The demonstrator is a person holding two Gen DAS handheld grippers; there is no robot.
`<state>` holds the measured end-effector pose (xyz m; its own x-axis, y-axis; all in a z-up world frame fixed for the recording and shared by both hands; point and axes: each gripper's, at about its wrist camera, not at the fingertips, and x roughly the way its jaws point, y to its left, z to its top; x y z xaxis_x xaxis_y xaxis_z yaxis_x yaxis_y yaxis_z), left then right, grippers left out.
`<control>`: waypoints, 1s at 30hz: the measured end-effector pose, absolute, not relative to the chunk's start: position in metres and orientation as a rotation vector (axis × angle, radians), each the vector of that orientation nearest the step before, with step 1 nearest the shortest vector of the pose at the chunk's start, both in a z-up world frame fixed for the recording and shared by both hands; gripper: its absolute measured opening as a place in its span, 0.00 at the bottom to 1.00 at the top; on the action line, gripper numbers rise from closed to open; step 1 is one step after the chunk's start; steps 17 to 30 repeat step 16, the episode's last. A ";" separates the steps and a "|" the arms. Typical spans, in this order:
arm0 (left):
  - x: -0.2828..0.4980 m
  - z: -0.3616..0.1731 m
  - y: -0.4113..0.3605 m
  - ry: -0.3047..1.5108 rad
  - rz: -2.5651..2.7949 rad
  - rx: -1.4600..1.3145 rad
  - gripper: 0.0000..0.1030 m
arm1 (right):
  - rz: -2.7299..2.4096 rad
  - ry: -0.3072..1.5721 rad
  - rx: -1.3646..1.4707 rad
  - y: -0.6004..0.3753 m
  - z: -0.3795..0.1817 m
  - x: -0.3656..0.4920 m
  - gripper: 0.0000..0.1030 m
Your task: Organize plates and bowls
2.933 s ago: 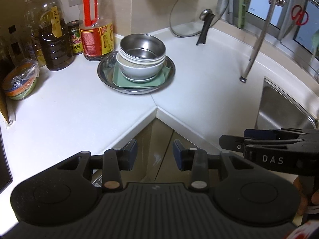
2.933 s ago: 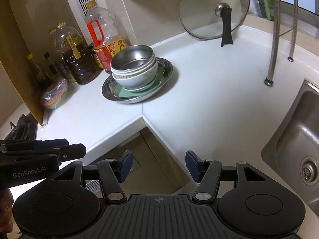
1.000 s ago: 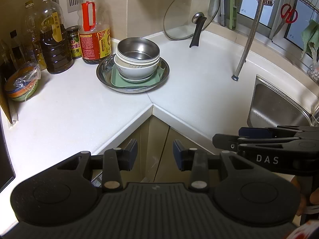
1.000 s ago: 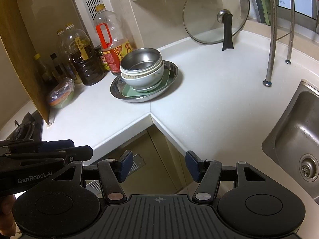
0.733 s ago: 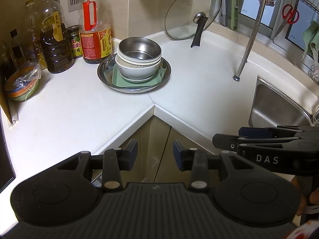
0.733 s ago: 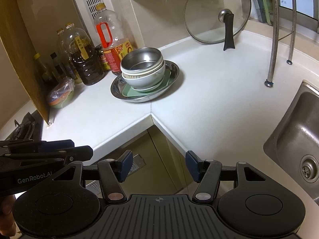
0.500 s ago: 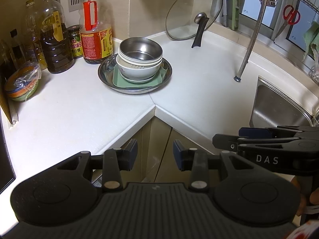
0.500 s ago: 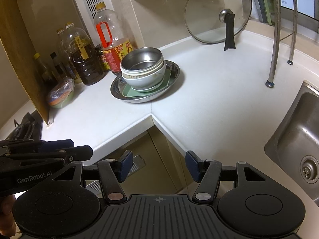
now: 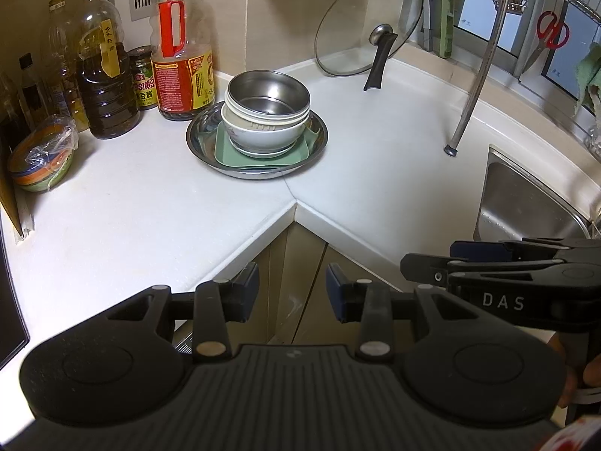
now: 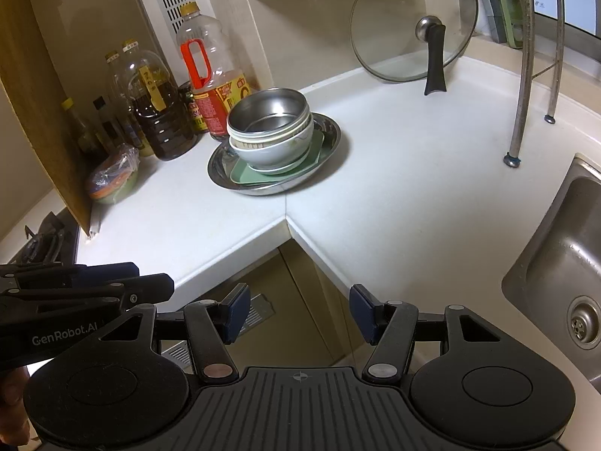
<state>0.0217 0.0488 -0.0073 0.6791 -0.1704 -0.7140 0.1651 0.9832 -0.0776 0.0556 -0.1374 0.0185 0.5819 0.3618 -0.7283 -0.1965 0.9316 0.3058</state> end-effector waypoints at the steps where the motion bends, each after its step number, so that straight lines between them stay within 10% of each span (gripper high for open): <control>1: 0.022 -0.007 0.049 0.803 -0.188 -0.007 0.35 | 0.328 0.893 0.201 -0.137 0.018 0.056 0.57; 30: 0.034 -0.011 0.052 0.808 -0.190 -0.007 0.35 | 0.326 0.897 0.200 -0.136 0.016 0.058 0.57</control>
